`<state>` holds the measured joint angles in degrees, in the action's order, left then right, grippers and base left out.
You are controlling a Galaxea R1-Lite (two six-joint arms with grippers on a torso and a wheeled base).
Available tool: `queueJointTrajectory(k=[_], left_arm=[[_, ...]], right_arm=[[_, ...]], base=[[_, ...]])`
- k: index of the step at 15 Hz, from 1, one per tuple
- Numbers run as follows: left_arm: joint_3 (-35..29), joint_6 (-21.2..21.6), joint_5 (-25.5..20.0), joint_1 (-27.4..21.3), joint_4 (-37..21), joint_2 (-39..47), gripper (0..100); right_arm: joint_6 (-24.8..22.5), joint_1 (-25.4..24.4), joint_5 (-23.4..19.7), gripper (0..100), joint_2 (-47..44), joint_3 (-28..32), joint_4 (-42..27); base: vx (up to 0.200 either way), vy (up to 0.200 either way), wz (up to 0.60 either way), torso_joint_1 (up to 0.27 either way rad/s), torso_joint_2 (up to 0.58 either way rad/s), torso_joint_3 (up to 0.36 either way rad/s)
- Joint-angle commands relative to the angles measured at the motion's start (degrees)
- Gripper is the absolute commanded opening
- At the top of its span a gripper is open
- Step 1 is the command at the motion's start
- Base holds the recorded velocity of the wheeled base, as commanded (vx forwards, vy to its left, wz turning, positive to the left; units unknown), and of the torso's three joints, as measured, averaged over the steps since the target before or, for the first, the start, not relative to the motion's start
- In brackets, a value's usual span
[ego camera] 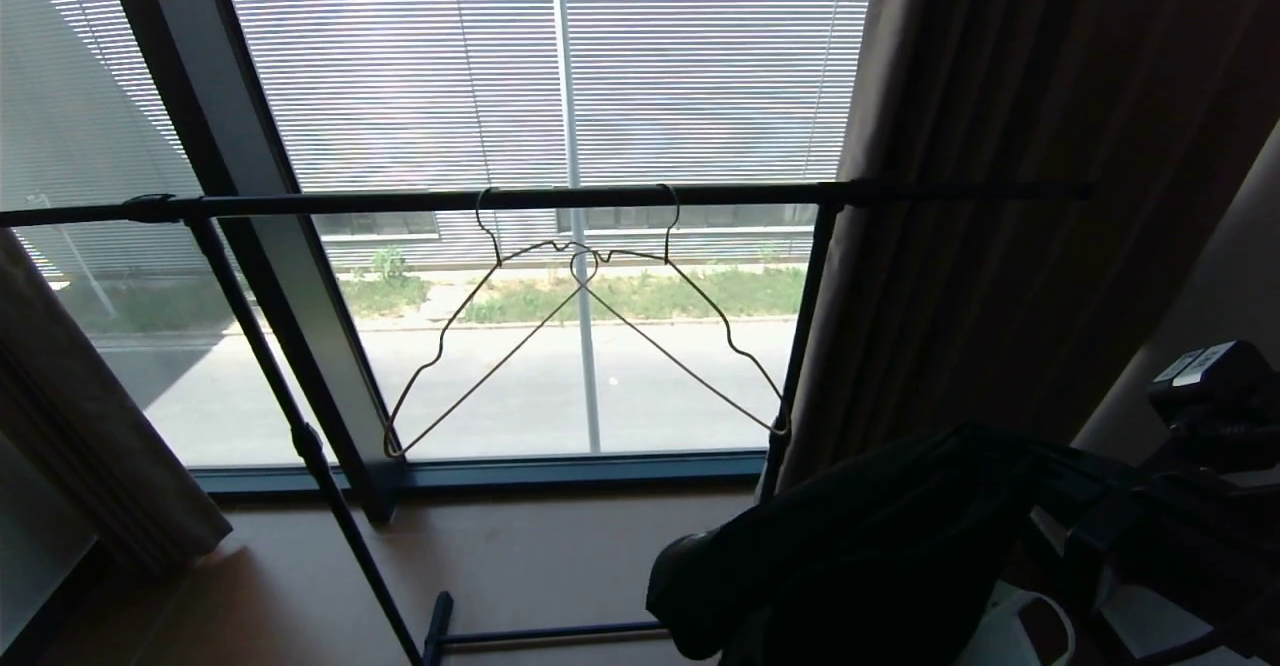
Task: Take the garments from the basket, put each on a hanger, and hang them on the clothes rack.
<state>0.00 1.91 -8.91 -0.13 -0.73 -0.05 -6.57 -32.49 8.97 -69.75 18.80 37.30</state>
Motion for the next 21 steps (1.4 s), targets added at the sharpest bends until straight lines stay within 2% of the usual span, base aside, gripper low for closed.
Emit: queueJointTrajectory(k=[1,4,10,12,13,15,17,18,20,21], left_arm=[[0.0,0.02,-0.41,-0.04,0.03,0.05,100],[0.0,0.2,-0.49,-0.04,-0.06,0.05,100],[0.0,-0.07,-0.14,0.05,0.12,0.05,100],[0.0,1.43,-0.41,-0.04,-0.15,0.05,100],[0.0,2.57,-0.23,-0.04,-0.32,0.05,100],[0.0,2.92,0.74,0.93,-1.47,1.98,100],[0.0,5.29,0.21,5.23,-1.47,5.94,100],[-0.88,7.4,-1.72,6.99,-1.2,7.78,100],[-8.44,4.94,-2.87,6.81,-1.38,15.78,100],[-9.49,4.33,-3.13,6.73,-1.38,17.28,100]], right_arm=[[-0.02,-0.03,-0.01,0,-0.03,0.01,0.05],[-0.02,-0.03,-0.01,0,-0.03,0.01,0.05],[-0.11,-0.65,0.96,0,0.06,-0.17,-0.13],[-0.02,-3.37,5.71,0,0.06,0.27,-0.39],[0.15,-4.6,6.76,0,-0.21,0.36,-0.48],[1.91,-4.95,6.85,0,-4.78,1.33,-0.13],[4.99,-4.95,7.02,0,-7.68,4.23,-0.65],[7.71,-4.95,7.11,0,-10.67,7.31,-1.71],[10.61,-5.83,7.11,0,-13.65,11.61,-5.4],[11.4,-6.18,7.11,0,-13.92,12.4,-5.93]], base=[[-0.2,0.2,0.0,0.002,0.0,-0.012],[0.0,0.2,0.0,-0.012,0.0,0.007],[0.0,0.0,0.0,0.0,0.0,0.0],[0.0,0.0,0.0,0.0,0.0,0.0],[0.0,0.0,0.0,0.0,0.0,0.0],[0.0,0.0,0.0,0.0,0.0,0.0],[0.0,0.0,0.0,0.0,0.0,0.0],[0.0,0.0,0.0,0.0,0.0,0.0],[0.0,0.0,0.0,0.0,0.0,0.0],[0.0,0.0,0.0,0.0,0.0,0.0]])
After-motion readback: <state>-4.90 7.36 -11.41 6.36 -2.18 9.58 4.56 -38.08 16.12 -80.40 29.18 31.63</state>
